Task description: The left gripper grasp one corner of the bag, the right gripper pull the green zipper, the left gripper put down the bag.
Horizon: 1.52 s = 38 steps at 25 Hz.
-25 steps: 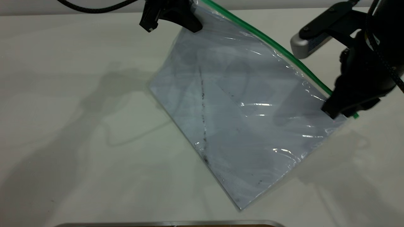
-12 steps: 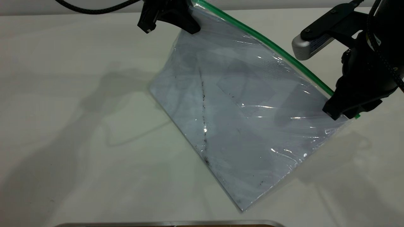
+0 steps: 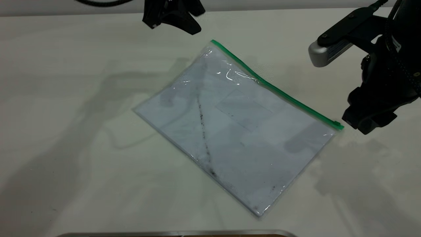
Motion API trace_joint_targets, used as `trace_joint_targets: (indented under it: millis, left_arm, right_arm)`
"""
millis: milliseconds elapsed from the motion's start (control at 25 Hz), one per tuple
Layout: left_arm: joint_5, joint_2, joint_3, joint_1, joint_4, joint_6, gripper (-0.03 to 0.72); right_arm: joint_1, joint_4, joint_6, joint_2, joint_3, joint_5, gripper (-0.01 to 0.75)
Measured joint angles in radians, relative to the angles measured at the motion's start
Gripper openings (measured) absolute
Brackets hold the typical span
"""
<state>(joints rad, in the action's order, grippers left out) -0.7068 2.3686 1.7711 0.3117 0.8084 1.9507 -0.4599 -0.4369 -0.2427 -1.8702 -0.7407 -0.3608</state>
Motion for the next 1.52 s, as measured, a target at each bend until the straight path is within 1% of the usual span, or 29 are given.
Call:
trace_joint_targets:
  millis: [80, 160, 240, 320, 440, 600, 720, 840, 920, 1080, 1200, 1320, 1360, 1520]
  left_arm:
    - [0.051, -0.016, 0.000, 0.000, -0.002, -0.079, 0.541]
    - [0.087, -0.049, 0.000, 0.000, -0.004, -0.191, 0.553]
    - [0.092, -0.098, 0.000, 0.000, -0.024, -0.320, 0.558]
    - [0.075, -0.165, 0.000, 0.000, -0.080, -0.463, 0.561]
    - [0.015, -0.263, 0.000, 0.000, -0.203, -0.680, 0.561]
    - [-0.056, -0.393, 0.000, 0.000, -0.421, -0.979, 0.563]
    - [-0.073, -0.492, 0.000, 0.000, -0.598, -1.193, 0.563]
    - [-0.103, -0.596, 0.000, 0.000, -0.759, -1.397, 0.563]
    - [-0.138, -0.668, 0.000, 0.000, -0.851, -1.521, 0.563]
    - [-0.224, -0.789, 0.000, 0.000, -0.996, -1.693, 0.563]
    - [-0.299, -0.869, 0.000, 0.000, -1.070, -1.812, 0.563]
    - [-0.438, -0.928, 0.000, 0.000, -1.092, -1.893, 0.563]
    - [-0.461, -0.944, -0.001, 0.000, -1.093, -1.906, 0.563]
    - [-0.461, -0.993, -0.013, 0.000, -1.097, -1.916, 0.563]
  right_arm:
    - [0.000, 0.000, 0.000, 0.000, -0.010, 0.001, 0.485]
    - [0.000, 0.000, 0.000, 0.000, -0.044, -0.014, 0.485]
    - [0.000, 0.000, 0.000, 0.003, -0.101, -0.046, 0.483]
    - [0.000, -0.005, 0.001, 0.023, -0.158, -0.078, 0.482]
    - [0.000, -0.027, 0.002, 0.086, -0.246, -0.101, 0.479]
    - [0.000, -0.040, 0.015, 0.223, -0.341, -0.127, 0.479]
    - [0.000, -0.035, 0.046, 0.364, -0.394, -0.196, 0.479]
    - [0.000, 0.004, 0.113, 0.508, -0.432, -0.304, 0.479]
    - [0.000, 0.043, 0.169, 0.614, -0.438, -0.368, 0.479]
    - [0.000, 0.168, 0.276, 0.813, -0.439, -0.436, 0.479]
    - [0.000, 0.276, 0.376, 0.944, -0.419, -0.512, 0.479]
    - [0.000, 0.369, 0.454, 1.052, -0.364, -0.594, 0.479]
    - [0.000, 0.393, 0.475, 1.087, -0.342, -0.606, 0.479]
    - [0.000, 0.496, 0.519, 1.215, -0.239, -0.622, 0.479]
